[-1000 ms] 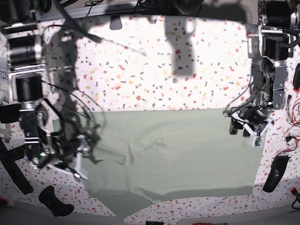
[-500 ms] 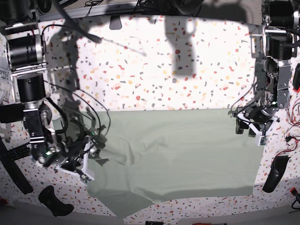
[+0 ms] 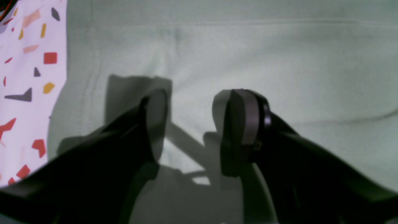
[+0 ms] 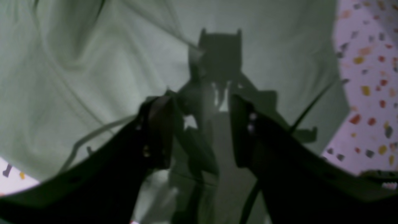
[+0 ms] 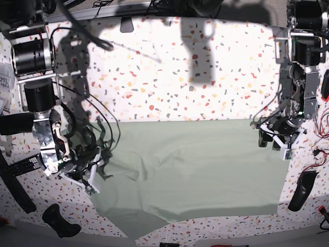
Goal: Fold the T-shirt properly
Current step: 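Grasp the shirt hem corner with the right gripper and pull it outward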
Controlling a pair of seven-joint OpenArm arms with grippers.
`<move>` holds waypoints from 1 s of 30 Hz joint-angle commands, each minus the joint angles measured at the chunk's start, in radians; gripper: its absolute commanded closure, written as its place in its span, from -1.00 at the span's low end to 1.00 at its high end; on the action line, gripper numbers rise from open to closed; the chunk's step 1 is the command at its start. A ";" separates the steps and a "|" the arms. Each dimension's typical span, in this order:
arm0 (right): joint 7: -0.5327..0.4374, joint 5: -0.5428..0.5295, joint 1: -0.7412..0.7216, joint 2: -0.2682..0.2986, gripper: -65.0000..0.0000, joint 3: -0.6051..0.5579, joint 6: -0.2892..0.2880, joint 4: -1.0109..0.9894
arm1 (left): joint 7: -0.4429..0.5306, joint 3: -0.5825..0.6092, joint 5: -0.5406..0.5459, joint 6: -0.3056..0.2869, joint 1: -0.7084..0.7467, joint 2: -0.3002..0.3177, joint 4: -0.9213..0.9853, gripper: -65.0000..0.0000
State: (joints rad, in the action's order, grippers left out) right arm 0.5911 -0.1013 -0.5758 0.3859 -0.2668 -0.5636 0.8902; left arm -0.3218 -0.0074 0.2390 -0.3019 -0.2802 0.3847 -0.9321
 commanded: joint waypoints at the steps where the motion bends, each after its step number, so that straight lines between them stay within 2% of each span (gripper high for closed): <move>1: -0.016 -0.006 -0.031 -0.002 0.34 0.005 0.004 0.014 | 0.000 -0.005 0.005 0.000 -0.018 0.012 -0.013 0.09; 7: -0.010 -0.006 -0.031 -0.015 0.35 0.005 0.015 0.014 | 0.000 -0.005 0.005 0.000 -0.018 0.012 -0.013 0.09; 9: -0.003 0.002 -0.031 -0.015 0.53 0.005 0.020 0.014 | 0.000 -0.005 0.005 0.000 -0.018 0.012 -0.013 0.09; 12: -0.004 0.024 -0.032 -0.014 0.96 0.005 0.026 0.014 | 0.000 -0.005 0.005 0.000 -0.018 0.012 -0.013 0.09; 13: -0.003 0.024 -0.034 -0.014 1.00 0.006 0.026 0.014 | 0.000 -0.005 0.005 0.000 -0.019 0.012 -0.013 0.09; 19: 0.000 0.029 -0.078 -0.014 1.00 0.005 0.026 0.014 | 0.000 -0.005 0.005 0.000 -0.019 0.012 -0.013 0.09; 24: 0.003 0.085 -0.148 -0.015 1.00 0.005 0.024 0.014 | 0.001 -0.005 0.005 0.000 -0.019 0.012 -0.013 0.09; 30: 0.003 0.095 -0.196 -0.020 1.00 0.005 0.005 0.014 | 0.001 -0.005 0.005 0.000 -0.018 0.012 -0.013 0.09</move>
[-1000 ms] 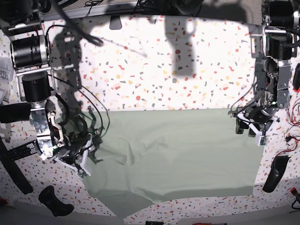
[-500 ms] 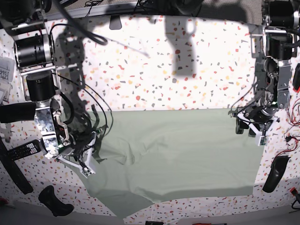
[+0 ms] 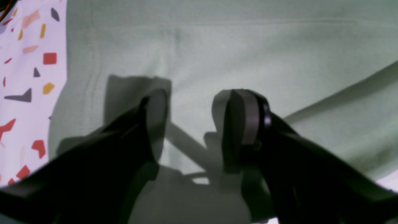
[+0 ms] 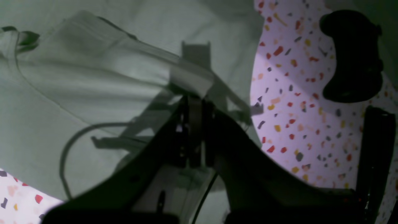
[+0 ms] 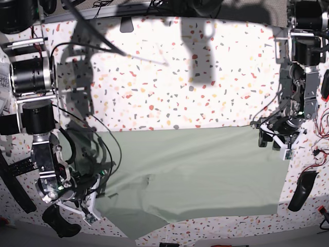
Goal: Fold the T-shirt properly
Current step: 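Grasp the shirt hem corner with the right gripper and pull it outward, then grasp the shirt edge with both grippers, spaced apart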
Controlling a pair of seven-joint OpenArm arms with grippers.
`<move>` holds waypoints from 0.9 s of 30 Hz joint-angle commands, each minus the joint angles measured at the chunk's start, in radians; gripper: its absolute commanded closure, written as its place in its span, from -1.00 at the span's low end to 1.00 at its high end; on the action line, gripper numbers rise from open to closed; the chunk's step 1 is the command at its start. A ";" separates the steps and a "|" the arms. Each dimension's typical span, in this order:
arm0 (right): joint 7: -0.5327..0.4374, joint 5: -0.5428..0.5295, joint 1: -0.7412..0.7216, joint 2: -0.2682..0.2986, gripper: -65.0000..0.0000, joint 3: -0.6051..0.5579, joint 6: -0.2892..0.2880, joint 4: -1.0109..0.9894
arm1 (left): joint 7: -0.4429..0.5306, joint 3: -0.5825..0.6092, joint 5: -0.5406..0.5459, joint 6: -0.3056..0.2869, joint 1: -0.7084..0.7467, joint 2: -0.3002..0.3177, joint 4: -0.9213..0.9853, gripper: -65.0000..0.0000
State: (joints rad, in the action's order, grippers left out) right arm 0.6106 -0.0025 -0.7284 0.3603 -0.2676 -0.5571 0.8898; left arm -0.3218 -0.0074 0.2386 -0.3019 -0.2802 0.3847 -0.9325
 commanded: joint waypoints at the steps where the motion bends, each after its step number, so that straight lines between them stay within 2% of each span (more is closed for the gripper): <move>1: -0.016 -0.003 -0.045 0.002 1.00 0.006 -0.005 0.015 | 0.001 -0.005 0.005 0.000 -0.019 0.012 -0.013 0.09; 6: -0.020 0.015 -0.044 -0.021 1.00 0.006 -0.005 0.015 | 0.000 -0.005 0.005 0.000 -0.019 0.012 -0.013 0.09; 7: -0.025 0.028 -0.044 -0.024 0.95 0.006 -0.005 0.015 | 0.000 -0.005 0.005 0.000 -0.019 0.012 -0.013 0.09; 9: -0.036 0.048 -0.044 -0.025 0.51 0.006 -0.005 0.015 | 0.000 -0.005 0.005 0.000 -0.018 0.012 -0.013 0.09; 11: -0.050 0.087 -0.044 -0.024 0.19 0.006 0.000 0.015 | 0.000 -0.005 0.005 0.000 -0.018 0.012 -0.013 0.09; 12: -0.050 0.103 -0.044 -0.022 0.11 0.006 0.013 0.015 | 0.000 -0.005 0.005 0.000 -0.018 0.012 -0.013 0.09; 15: -0.045 0.164 -0.044 -0.016 0.09 0.006 0.085 0.015 | 0.000 -0.005 0.005 0.000 -0.018 0.012 -0.013 0.09; 17: 0.027 0.171 -0.048 -0.015 0.09 0.006 0.145 0.015 | 0.001 -0.005 0.005 0.000 -0.019 0.012 -0.013 0.09; 18: 0.072 0.145 -0.050 -0.017 0.09 0.006 0.152 0.015 | 0.001 -0.005 0.005 0.000 -0.019 0.012 -0.013 0.09; 20: 0.110 0.023 -0.050 -0.016 0.10 0.006 0.124 0.021 | 0.001 -0.005 0.005 0.000 -0.019 0.012 -0.013 0.09; 23: 0.113 -0.225 -0.050 -0.019 0.13 0.006 0.070 0.025 | 0.001 -0.005 0.005 0.000 -0.019 0.012 -0.013 0.09; 25: 0.117 -0.366 -0.046 -0.021 0.13 0.006 0.066 0.025 | 0.000 -0.005 0.005 0.000 -0.018 0.012 -0.013 0.09; 27: 0.117 -0.422 -0.033 -0.027 0.13 0.006 0.066 0.025 | 0.001 -0.005 0.005 0.000 -0.019 0.012 -0.013 0.09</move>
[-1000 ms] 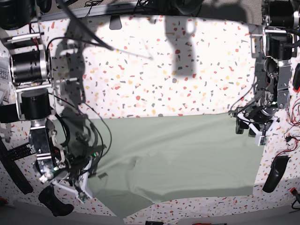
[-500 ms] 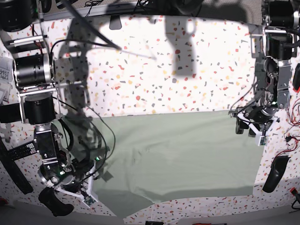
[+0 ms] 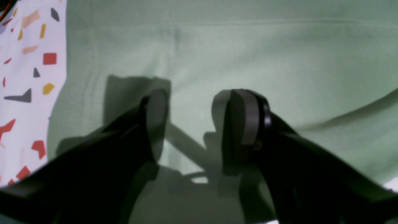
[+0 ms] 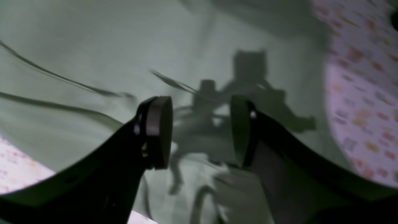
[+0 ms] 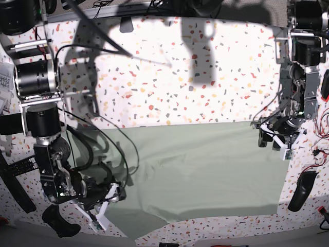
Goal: Fold the T-shirt properly
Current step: 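Grasp the shirt edge with both grippers, spaced apart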
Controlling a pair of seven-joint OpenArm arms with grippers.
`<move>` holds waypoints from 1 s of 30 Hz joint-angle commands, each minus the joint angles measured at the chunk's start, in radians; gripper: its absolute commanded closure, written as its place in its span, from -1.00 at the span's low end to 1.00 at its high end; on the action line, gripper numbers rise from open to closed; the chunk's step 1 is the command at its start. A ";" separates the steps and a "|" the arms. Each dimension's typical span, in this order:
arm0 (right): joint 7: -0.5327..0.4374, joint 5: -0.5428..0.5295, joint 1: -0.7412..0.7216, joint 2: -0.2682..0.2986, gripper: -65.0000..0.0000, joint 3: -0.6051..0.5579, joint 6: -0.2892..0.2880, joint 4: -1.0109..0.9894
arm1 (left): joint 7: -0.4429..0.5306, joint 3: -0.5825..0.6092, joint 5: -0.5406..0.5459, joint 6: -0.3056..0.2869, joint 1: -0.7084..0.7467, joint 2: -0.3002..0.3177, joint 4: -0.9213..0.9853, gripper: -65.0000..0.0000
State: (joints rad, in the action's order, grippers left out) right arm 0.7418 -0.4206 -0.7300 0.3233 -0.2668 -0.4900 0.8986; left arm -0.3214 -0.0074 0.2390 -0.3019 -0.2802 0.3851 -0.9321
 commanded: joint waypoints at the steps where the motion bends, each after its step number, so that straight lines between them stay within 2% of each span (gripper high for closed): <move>1: -0.014 0.007 -0.024 0.006 0.13 0.006 -0.003 0.016 | 0.000 -0.005 0.005 0.000 -0.019 0.011 -0.013 0.09; 7: -0.037 0.128 0.089 -0.008 0.13 0.006 0.004 0.016 | 0.000 -0.005 0.005 0.000 -0.018 0.011 -0.013 0.09; 8: -0.062 0.159 0.115 -0.011 0.13 0.007 0.020 0.016 | 0.000 -0.005 0.005 0.000 -0.018 0.011 -0.013 0.09; 11: -0.180 0.275 0.190 -0.013 0.13 0.007 0.118 0.015 | -0.009 -0.005 0.005 0.000 -0.018 0.011 -0.013 0.09; 13: -0.197 0.312 0.221 -0.013 0.13 0.011 0.156 0.015 | -0.036 -0.005 0.019 0.000 -0.019 0.011 -0.013 0.09; 18: -0.182 0.278 0.244 -0.013 0.13 0.078 0.155 0.008 | -0.150 -0.005 0.143 -0.001 -0.019 0.011 -0.013 0.09; 23: -0.018 0.156 0.251 -0.014 0.13 0.202 0.150 0.004 | -0.184 -0.005 0.163 -0.001 -0.018 0.011 -0.013 0.09; 27: -0.070 0.171 0.283 -0.013 0.13 0.277 0.138 0.004 | -0.183 -0.005 0.163 -0.001 -0.015 0.011 -0.013 0.09; 30: -0.110 0.241 0.314 -0.013 0.13 0.296 0.062 0.004 | -0.183 -0.005 0.164 -0.001 -0.010 0.011 -0.013 0.09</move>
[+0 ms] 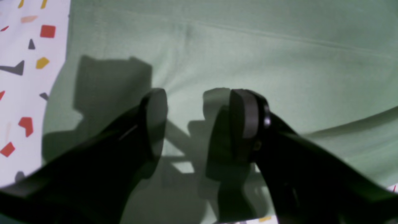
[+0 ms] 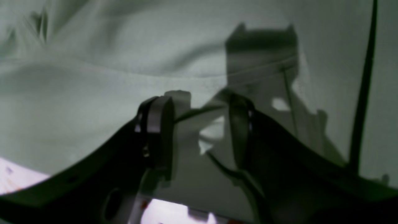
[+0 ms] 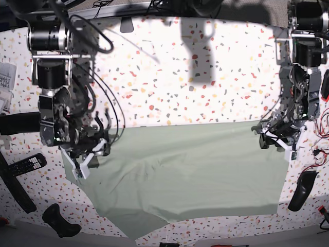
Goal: Fold the T-shirt properly
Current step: 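Grasp the shirt edge with both grippers, spaced apart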
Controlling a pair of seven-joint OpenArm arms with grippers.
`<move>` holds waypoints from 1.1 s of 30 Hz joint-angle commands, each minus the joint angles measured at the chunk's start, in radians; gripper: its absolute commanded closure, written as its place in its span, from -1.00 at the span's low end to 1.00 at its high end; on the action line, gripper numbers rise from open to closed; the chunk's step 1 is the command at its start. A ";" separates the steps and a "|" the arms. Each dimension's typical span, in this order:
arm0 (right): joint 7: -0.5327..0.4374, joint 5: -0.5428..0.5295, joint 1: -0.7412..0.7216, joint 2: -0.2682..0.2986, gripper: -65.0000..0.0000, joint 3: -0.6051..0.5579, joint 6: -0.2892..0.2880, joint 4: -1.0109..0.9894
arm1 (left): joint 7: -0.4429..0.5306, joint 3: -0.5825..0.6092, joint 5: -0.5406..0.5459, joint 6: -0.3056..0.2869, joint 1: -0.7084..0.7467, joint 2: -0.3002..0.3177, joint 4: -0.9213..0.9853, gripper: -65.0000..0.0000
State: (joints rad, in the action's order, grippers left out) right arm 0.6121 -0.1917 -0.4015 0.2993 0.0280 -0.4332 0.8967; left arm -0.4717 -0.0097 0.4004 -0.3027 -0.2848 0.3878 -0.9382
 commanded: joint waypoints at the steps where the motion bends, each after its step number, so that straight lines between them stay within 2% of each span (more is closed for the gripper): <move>1: 0.006 0.035 -0.003 0.010 0.13 0.002 -0.016 0.006 | -0.034 -0.003 0.002 0.000 -0.002 0.009 -0.007 0.09; 4: -0.007 0.085 0.020 0.008 0.13 0.002 -0.023 0.006 | -0.076 -0.002 0.002 -0.013 0.006 0.009 -0.007 0.09; 7: -0.002 0.084 0.022 0.008 0.13 0.002 -0.023 0.006 | -0.111 -0.002 0.006 -0.064 0.005 0.009 -0.007 0.09; 12: 0.012 0.053 0.023 0.009 0.13 0.002 -0.024 0.043 | -0.124 -0.003 0.065 -0.065 0.005 0.009 -0.007 0.09; 21: 0.085 0.053 0.027 0.008 0.13 0.002 -0.024 0.110 | -0.130 -0.003 0.062 -0.065 0.019 0.014 -0.007 0.10; 25: 0.085 0.051 0.072 0.009 0.13 0.002 -0.024 0.137 | -0.116 -0.003 0.037 -0.067 0.053 0.014 -0.015 0.10; 28: 0.085 0.050 0.130 0.009 0.13 0.002 -0.024 0.186 | -0.104 -0.003 -0.036 -0.063 0.092 0.014 -0.053 0.11; 31: 0.085 0.050 0.191 0.009 0.13 0.002 -0.024 0.260 | -0.104 -0.002 -0.097 -0.001 0.144 0.014 -0.128 0.11; 33: 0.086 0.050 0.229 0.008 0.13 0.002 -0.024 0.317 | -0.104 -0.002 -0.117 0.016 0.180 0.014 -0.193 0.11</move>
State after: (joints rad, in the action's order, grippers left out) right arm 0.6662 -0.1467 -0.1635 0.2989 0.0280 -0.4526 1.2091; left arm -0.5041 -0.0132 0.2962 -0.2932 -0.1104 0.3943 -1.1385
